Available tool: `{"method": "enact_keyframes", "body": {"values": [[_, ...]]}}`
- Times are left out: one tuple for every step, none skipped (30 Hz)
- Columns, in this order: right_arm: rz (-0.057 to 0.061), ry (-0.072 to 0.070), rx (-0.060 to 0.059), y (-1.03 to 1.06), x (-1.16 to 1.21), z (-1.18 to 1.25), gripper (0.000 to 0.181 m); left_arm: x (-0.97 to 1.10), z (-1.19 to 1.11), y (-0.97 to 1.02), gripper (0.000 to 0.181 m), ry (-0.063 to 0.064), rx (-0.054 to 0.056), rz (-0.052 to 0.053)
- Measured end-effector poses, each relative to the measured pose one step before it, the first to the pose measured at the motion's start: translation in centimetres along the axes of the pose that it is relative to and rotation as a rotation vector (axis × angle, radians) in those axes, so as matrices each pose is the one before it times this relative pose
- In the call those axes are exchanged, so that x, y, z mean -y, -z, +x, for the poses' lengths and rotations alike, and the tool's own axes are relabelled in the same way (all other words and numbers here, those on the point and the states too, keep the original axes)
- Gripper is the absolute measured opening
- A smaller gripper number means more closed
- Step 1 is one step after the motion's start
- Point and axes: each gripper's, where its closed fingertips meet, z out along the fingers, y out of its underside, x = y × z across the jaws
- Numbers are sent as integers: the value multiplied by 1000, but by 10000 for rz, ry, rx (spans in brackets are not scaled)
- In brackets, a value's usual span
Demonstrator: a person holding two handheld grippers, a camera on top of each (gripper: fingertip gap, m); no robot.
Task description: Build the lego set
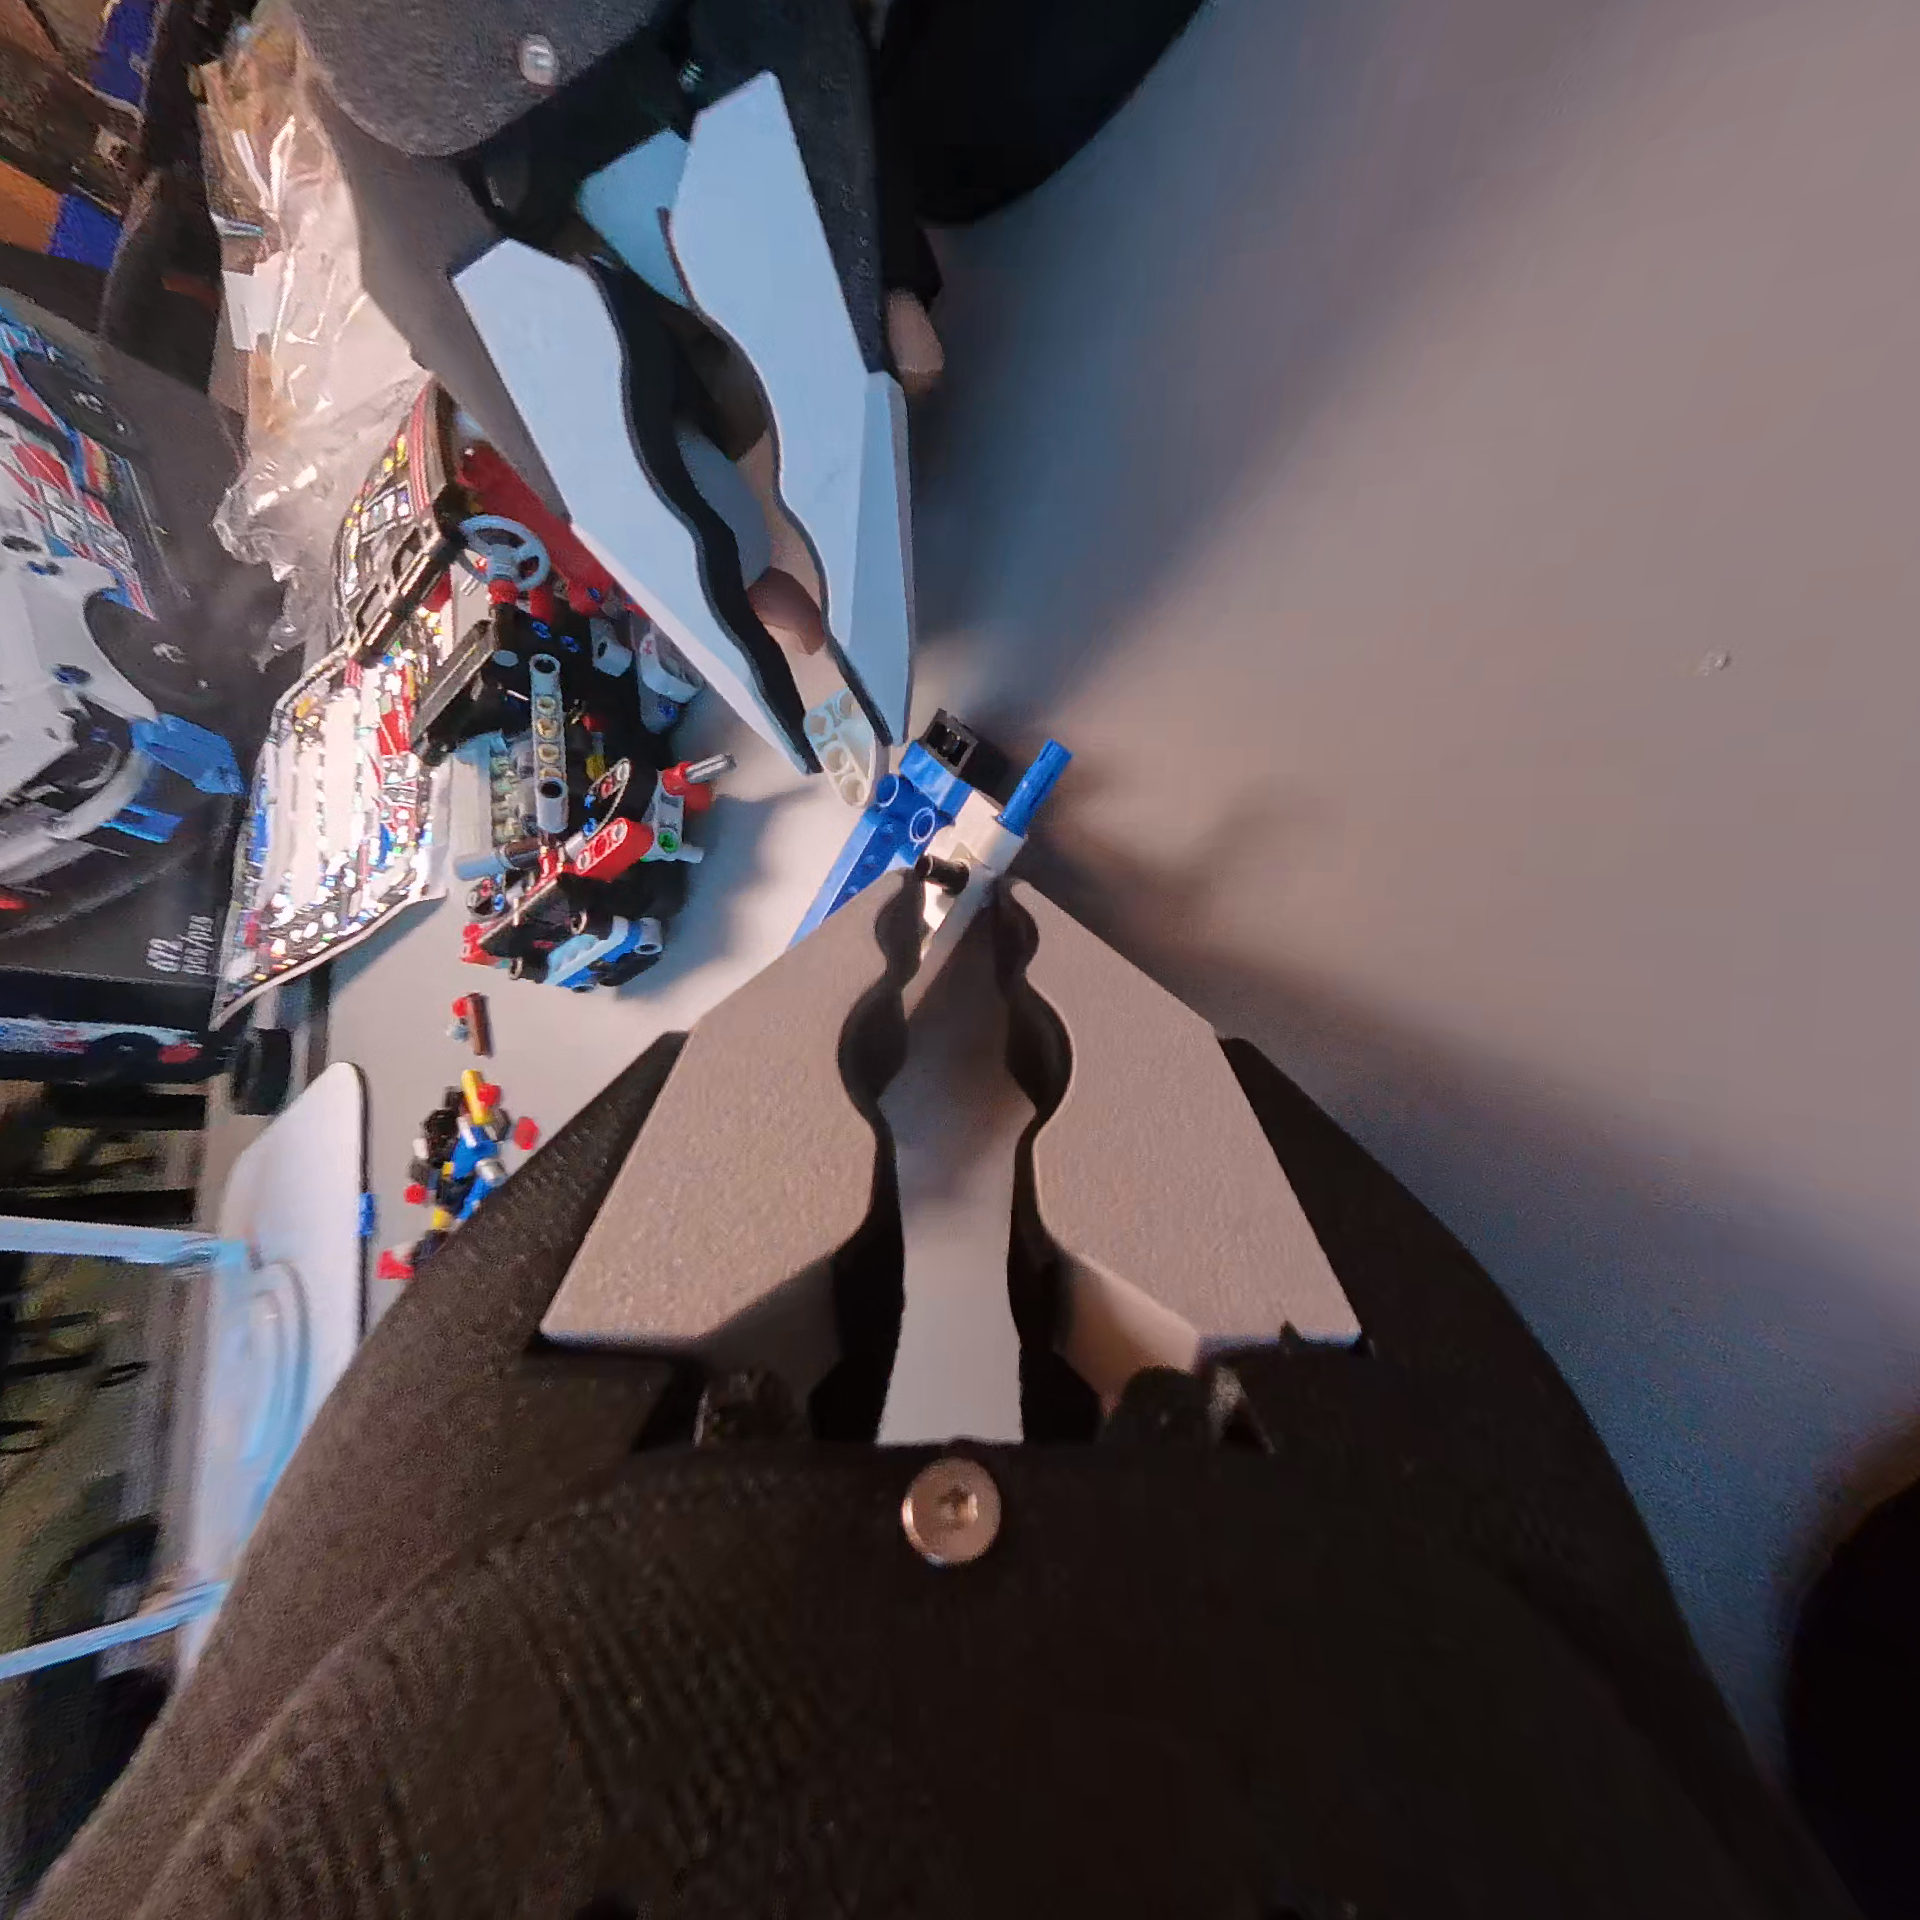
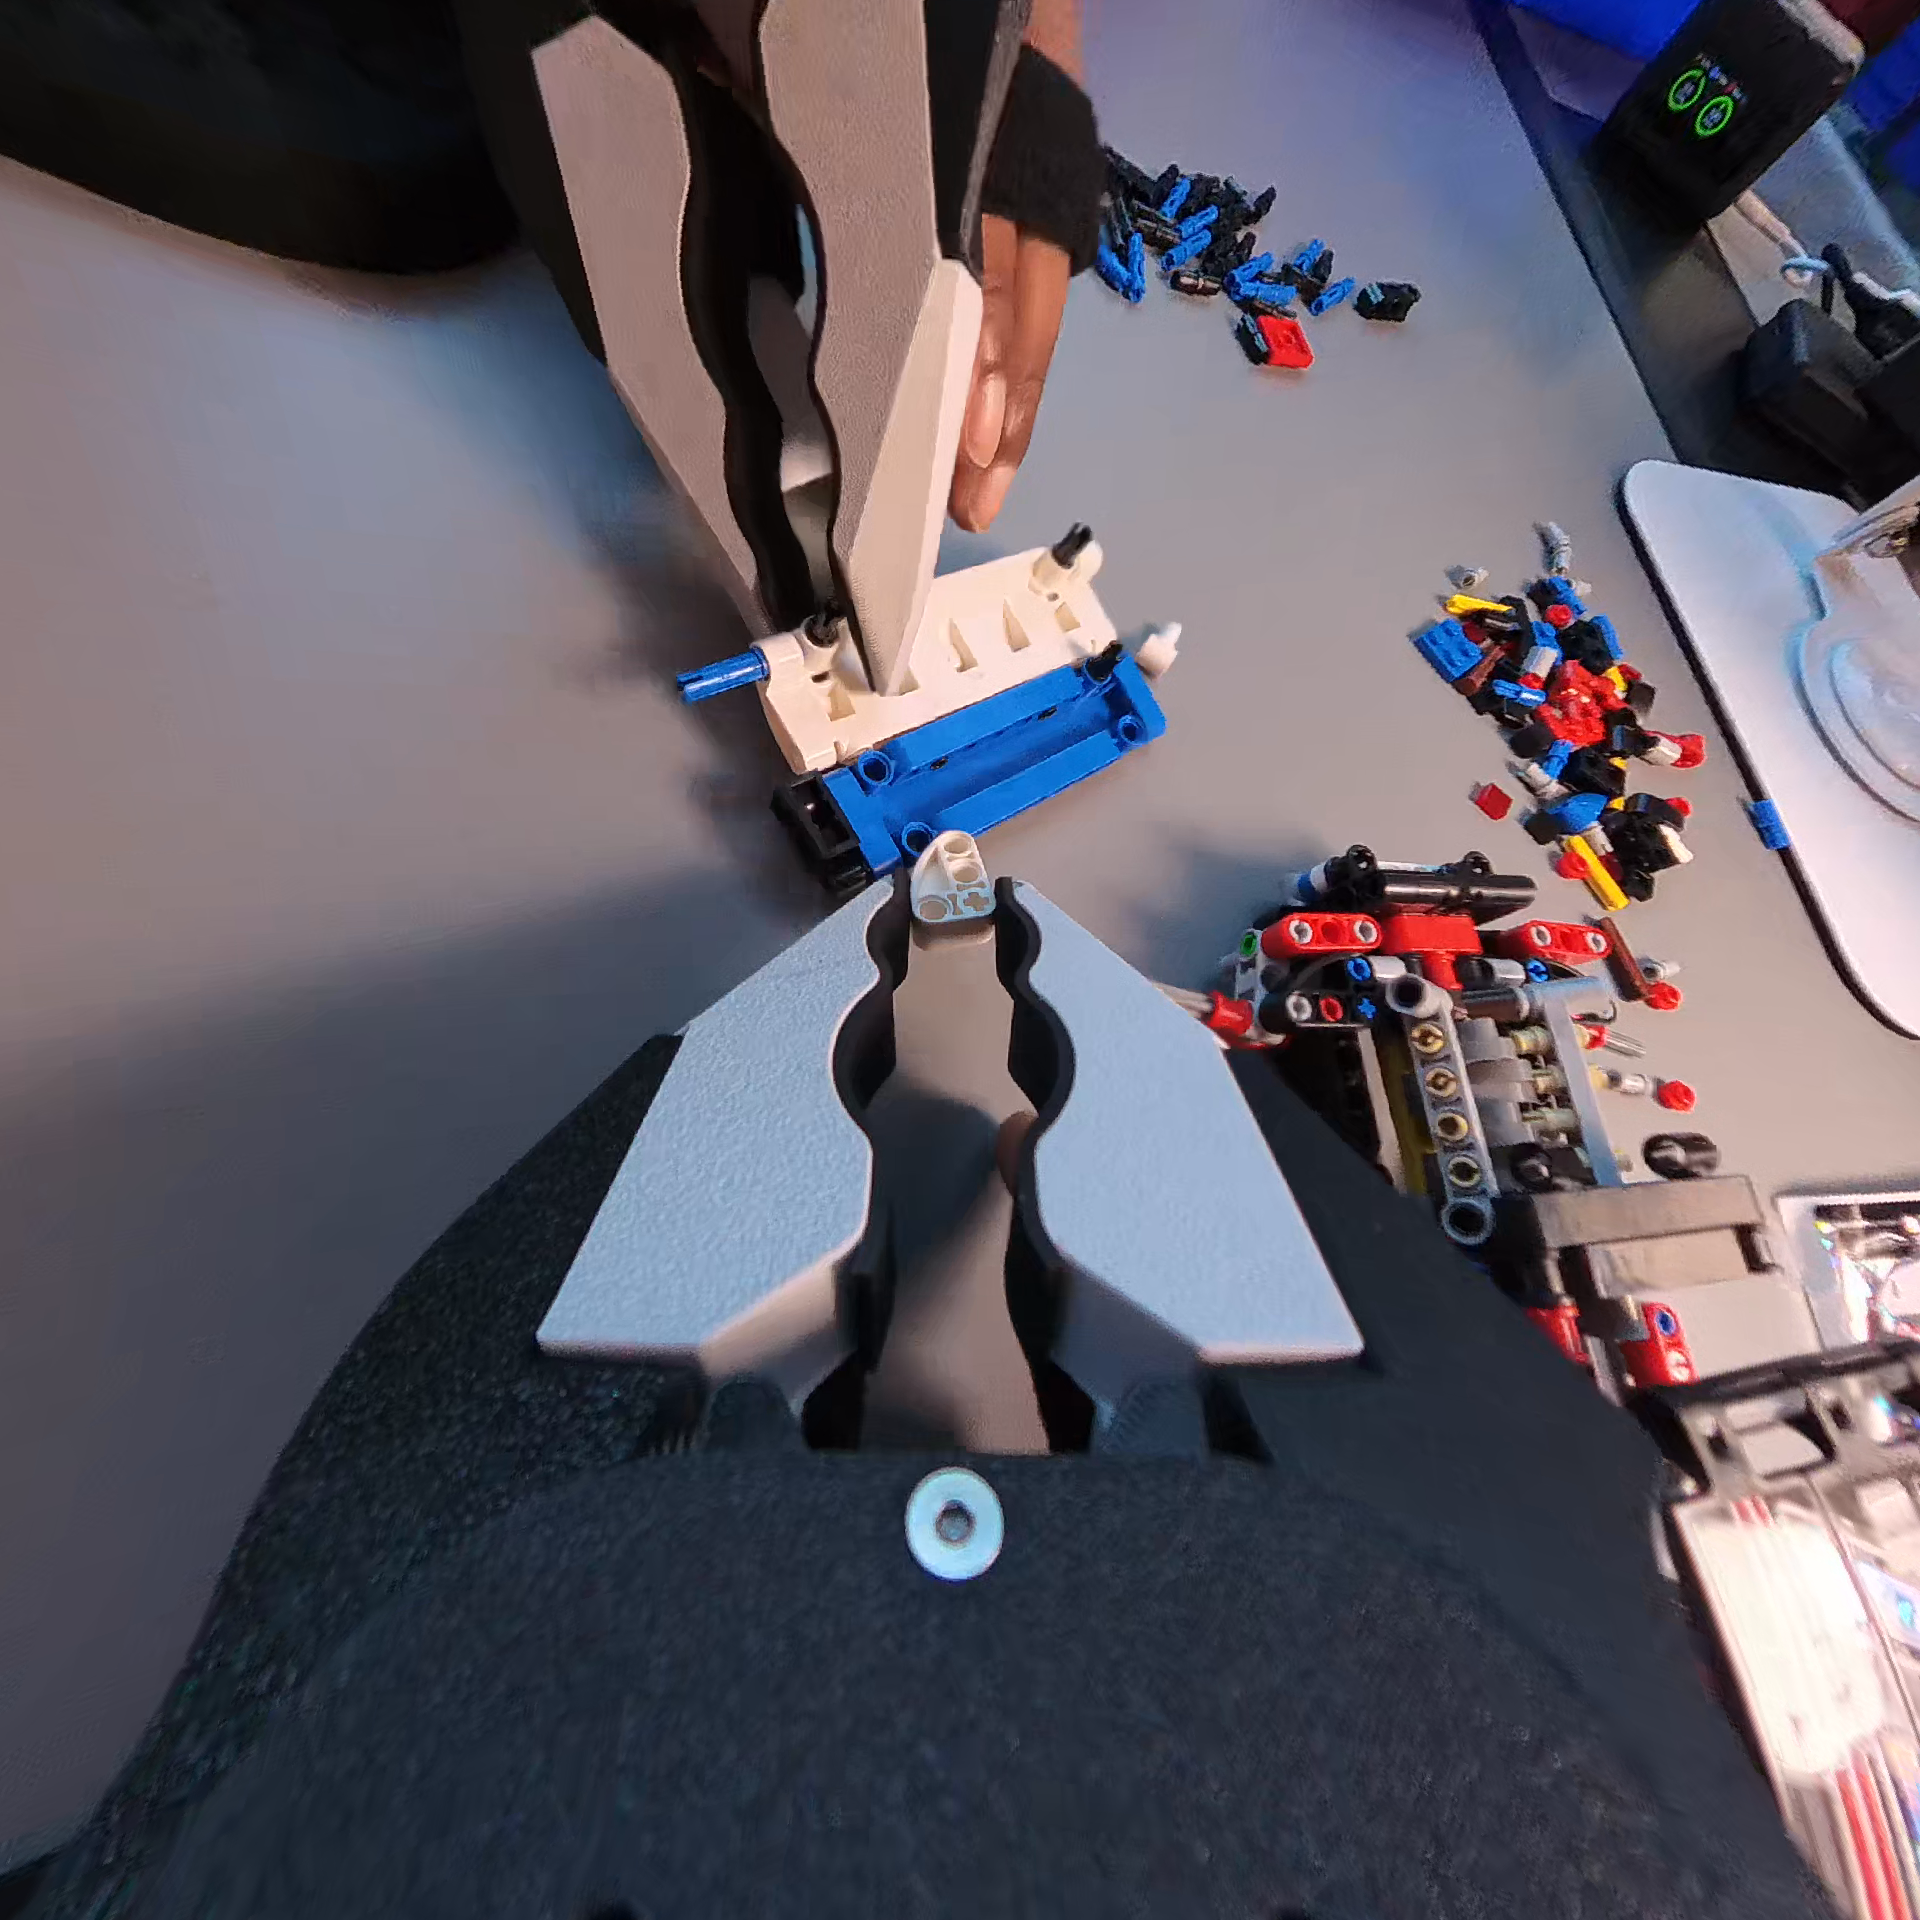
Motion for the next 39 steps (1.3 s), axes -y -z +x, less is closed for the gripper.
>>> {"method": "enact_keyframes", "body": {"values": [[314, -91, -60, 427, 472, 194, 14, 617, -287, 322, 11, 786, -75, 471], [396, -170, -67, 618, 658, 311, 14, 823, -399, 447, 11, 833, -21, 580], [549, -206, -74, 787, 911, 376, 14, 1030, -423, 535, 11, 866, -11, 679], [665, -188, -37, 889, 1123, 313, 14, 1221, -297, 548, 11, 908, -91, 759], [742, -167, 22, 900, 1334, 183, 14, 1309, -156, 478, 11, 973, -176, 777], [784, -179, 111, 832, 1565, 8, 14, 1272, -128, 333, 11, 1025, -157, 734], [813, -207, 214, 667, 1788, -243, 14, 1060, -89, 158, 10, 972, -117, 616], [798, -210, 313, 470, 1865, -496, 14, 624, 141, -38, 10, 836, -197, 347], [773, -212, 360, 276, 1815, -664, 13, 340, 313, -182, 10, 625, -200, 178], [539, -164, 380, 53, 1330, -746, 13, 195, 367, -279, 10, 441, -125, 113], [130, -62, 328, -154, 532, -696, 13, 97, 401, -357, 9, 406, -104, 50], [-227, 90, 157, -268, -234, -441, 13, 11, 590, -388, 9, 423, -244, -10], [-341, 206, 98, -289, -626, -350, 13, -16, 545, -382, 9, 408, -239, 5], [-271, 109, 146, -230, -602, -368, 13, -51, 318, -337, 9, 333, -121, 17], [47, -119, 157, -93, -114, -275, 13, -166, 234, -253, 9, 254, -107, -23], [63, -180, 284, 1, 15, -363, 13, -104, 190, -158, 9, 189, -109, 49], [-26, -82, 158, 4, -24, -184, 13, -18, 180, -58, 9, 199, -119, 88], [-56, 61, 117, 34, 15, -138, 13, -75, 147, -29, 9, 150, -105, 29], [-15, 62, 146, 43, 101, -197, 13, 37, 79, 46, 9, 157, -74, 74], [28, -18, 76, 10, 154, -92, 13, 213, 95, 131, 9, 197, -124, 162], [4, 0, -44, -31, 105, 105, 13, 154, 80, 145, 8, 172, -133, 117], [-177, 76, -7, -88, -146, 28, 13, -41, -21, 85, 8, 72, -31, 3], [-331, 186, -12, -101, -309, -19, 13, -178, -63, 60, 8, 9, 11, -58], [-305, 193, -44, -102, -203, -9, 13, -65, 18, 105, 8, 52, -60, 23], [-313, 159, -61, -113, -206, 50, 13, 146, 120, 168, 8, 159, -166, 153], [-379, 166, -103, -112, -327, 147, 13, 181, 108, 151, 8, 161, -155, 156], [-340, 163, -8, -104, -258, 25, 13, -114, -142, 50, 8, 32, 38, -53], [-431, 166, 95, -160, -387, -148, 13, -241, -137, -51, 8, -50, 63, -120], [-353, 228, 40, -192, -288, -94, 13, -147, -57, -71, 8, 42, 17, -83], [-302, 153, 8, -171, -167, -2, 13, -83, -58, -50, 8, 62, 15, -53], [-276, 111, 1, -102, -102, 74, 13, -45, -94, 5, 8, 33, 53, -51], [-286, 99, 2, -46, -150, 106, 13, -17, -165, 56, 8, 5, 129, -65], [-346, 104, 33, -23, -236, 73, 13, -102, -234, 65, 8, -52, 232, -139], [-377, 132, 24, -41, -303, 46, 13, -112, -251, 52, 8, -77, 281, -162], [-402, 153, 0, -57, -331, 50, 13, -114, -207, 9, 8, 4, 239, -156], [-361, 91, 51, -74, -258, -46, 13, -101, -132, -26, 8, 40, 164, -131], [-310, 82, 10, -87, -208, 27, 13, -66, -122, -72, 8, 47, 169, -106], [-230, 120, 11, -127, -154, 0, 13, -41, -96, -83, 8, 60, 153, -102], [-219, 78, 30, -138, -220, -28, 13, -115, -192, -72, 8, 27, 229, -176]]}}
